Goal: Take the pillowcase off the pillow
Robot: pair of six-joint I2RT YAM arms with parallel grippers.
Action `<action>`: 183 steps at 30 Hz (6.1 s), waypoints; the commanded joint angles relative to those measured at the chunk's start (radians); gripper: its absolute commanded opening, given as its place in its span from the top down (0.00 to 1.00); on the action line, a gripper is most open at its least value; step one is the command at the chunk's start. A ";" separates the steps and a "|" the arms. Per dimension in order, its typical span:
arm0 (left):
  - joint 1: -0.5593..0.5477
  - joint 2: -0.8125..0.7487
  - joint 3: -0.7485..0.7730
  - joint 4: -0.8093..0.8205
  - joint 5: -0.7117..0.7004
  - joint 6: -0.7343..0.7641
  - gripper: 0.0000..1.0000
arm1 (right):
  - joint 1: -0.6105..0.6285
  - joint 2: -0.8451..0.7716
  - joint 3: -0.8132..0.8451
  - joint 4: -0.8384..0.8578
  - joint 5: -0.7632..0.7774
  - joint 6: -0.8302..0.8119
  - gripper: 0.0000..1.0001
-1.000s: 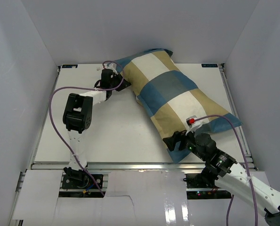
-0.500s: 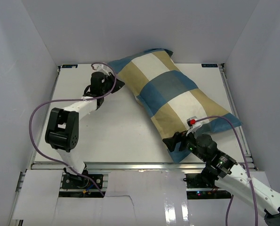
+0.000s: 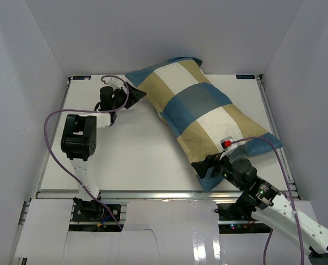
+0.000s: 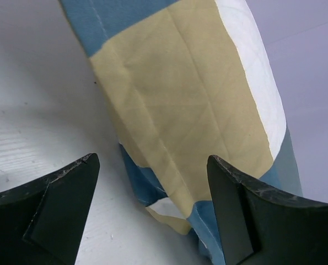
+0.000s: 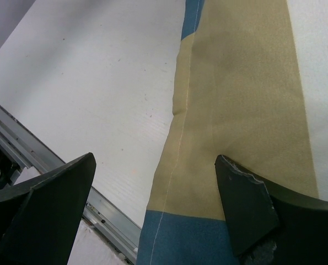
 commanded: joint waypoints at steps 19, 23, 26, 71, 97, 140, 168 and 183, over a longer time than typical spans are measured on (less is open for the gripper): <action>0.000 0.400 0.381 0.493 0.174 -0.222 0.19 | 0.000 -0.030 0.037 0.036 -0.053 -0.080 0.06; 0.000 0.403 0.369 0.518 0.169 -0.295 0.62 | 0.000 0.005 0.042 0.040 -0.055 -0.086 0.06; 0.003 0.331 0.231 0.523 0.146 -0.290 0.91 | 0.000 0.030 0.045 0.056 -0.059 -0.077 0.06; -0.152 -1.158 0.013 -0.833 -0.297 0.004 1.00 | 0.083 0.442 0.600 -0.012 0.329 -0.598 0.10; -0.152 -1.098 0.157 -0.988 -0.484 0.107 1.00 | 0.084 0.406 0.429 -0.075 0.371 -0.477 0.23; -0.155 -0.929 0.025 -1.010 -0.339 0.228 0.19 | -0.261 0.960 1.039 -0.196 0.093 -0.456 0.13; -0.213 -1.037 -0.611 -0.784 -0.560 0.182 0.25 | 0.048 1.220 0.864 0.073 0.231 -0.132 0.14; -0.281 -1.148 -0.521 -0.815 -0.412 0.184 0.24 | 0.045 0.782 0.415 0.191 0.366 -0.065 0.92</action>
